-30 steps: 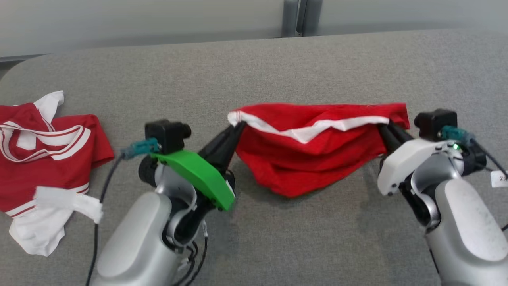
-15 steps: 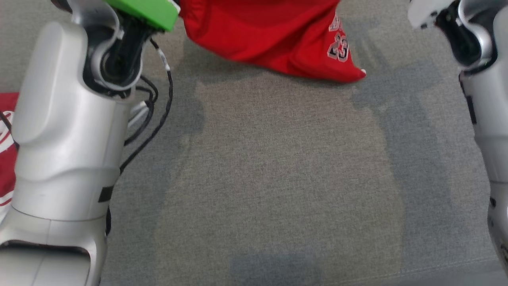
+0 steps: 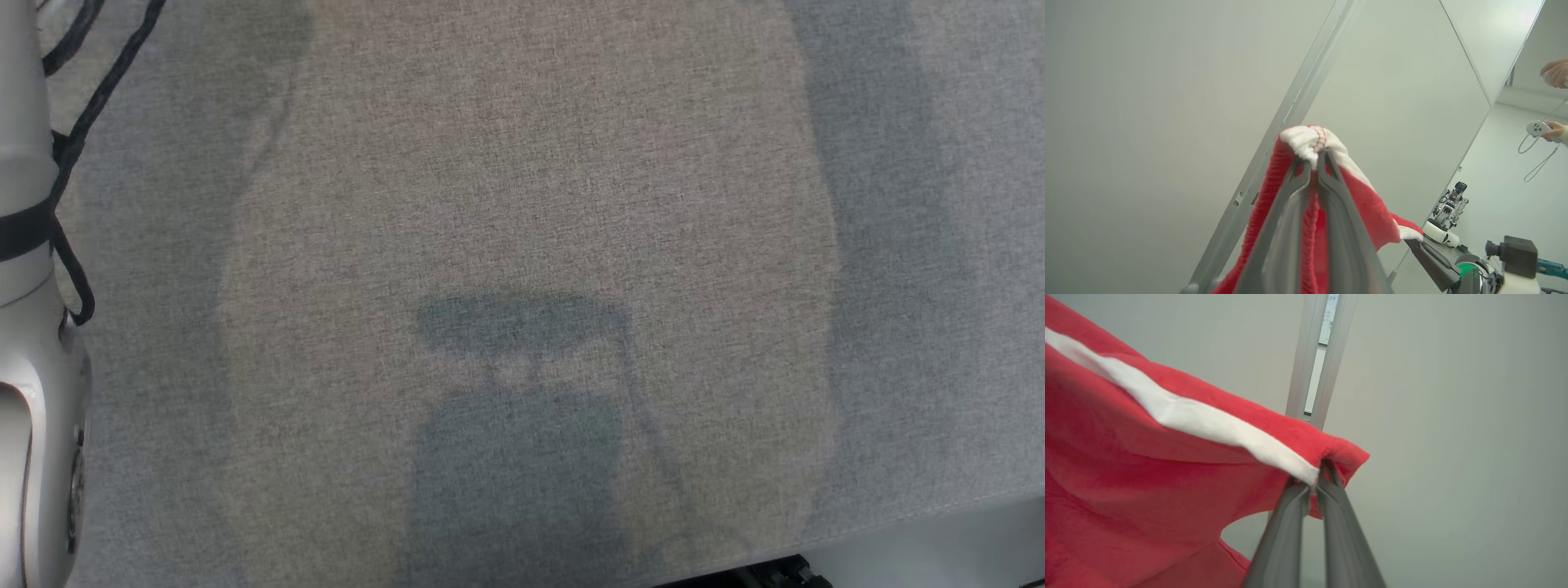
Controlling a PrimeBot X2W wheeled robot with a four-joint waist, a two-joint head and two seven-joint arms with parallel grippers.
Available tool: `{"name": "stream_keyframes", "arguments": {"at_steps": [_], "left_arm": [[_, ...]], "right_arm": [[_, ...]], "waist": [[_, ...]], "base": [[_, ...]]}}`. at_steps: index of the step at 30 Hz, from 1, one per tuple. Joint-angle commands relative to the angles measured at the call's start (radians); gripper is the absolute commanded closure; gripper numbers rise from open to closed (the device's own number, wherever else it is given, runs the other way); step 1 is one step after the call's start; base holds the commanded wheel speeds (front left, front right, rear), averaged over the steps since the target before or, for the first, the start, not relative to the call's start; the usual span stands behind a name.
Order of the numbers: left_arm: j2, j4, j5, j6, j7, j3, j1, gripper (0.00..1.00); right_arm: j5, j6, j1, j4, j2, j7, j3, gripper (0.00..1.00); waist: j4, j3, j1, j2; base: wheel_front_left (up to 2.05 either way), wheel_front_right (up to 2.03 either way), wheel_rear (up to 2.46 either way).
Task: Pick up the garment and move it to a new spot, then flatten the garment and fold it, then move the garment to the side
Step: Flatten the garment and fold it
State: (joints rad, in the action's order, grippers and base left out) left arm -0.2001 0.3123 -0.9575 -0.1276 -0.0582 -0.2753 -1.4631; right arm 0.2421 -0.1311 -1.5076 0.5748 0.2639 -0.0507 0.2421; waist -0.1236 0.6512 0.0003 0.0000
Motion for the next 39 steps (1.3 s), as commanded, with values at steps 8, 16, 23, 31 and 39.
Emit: {"name": "stream_keyframes", "arguments": {"at_steps": [8,16,23,31,39], "left_arm": [[-0.053,-0.031,-0.023,-0.004,0.090,-0.094,0.128,1.00],[-0.074,-0.037,-0.052,-0.003,0.164,-0.192,0.417,1.00],[-0.091,-0.022,0.009,0.023,0.188,-0.280,0.617,1.00],[-0.130,-0.026,0.142,0.070,0.202,-0.429,0.825,1.00],[-0.147,-0.091,0.148,0.129,0.229,-0.474,1.007,1.00]], "right_arm": [[0.052,0.001,0.065,0.054,0.032,-0.003,0.187,1.00],[0.231,0.001,0.261,-0.057,0.171,0.144,0.343,1.00],[0.317,0.001,0.437,-0.174,0.289,0.263,0.402,1.00],[0.367,0.001,0.663,-0.281,0.407,0.380,0.434,1.00],[0.407,0.001,0.862,-0.396,0.457,0.481,0.371,1.00]], "waist": [[0.005,0.023,-0.0003,0.0000],[0.047,-0.113,-0.0003,0.0000],[0.064,-0.234,-0.0003,0.0000],[0.096,-0.373,-0.0003,0.0000],[0.112,-0.472,-0.0003,0.0000]], "base": [[0.00,0.00,0.00],[0.00,0.00,0.00],[0.00,0.00,0.00],[0.00,0.00,0.00],[0.00,0.00,0.00]]}}
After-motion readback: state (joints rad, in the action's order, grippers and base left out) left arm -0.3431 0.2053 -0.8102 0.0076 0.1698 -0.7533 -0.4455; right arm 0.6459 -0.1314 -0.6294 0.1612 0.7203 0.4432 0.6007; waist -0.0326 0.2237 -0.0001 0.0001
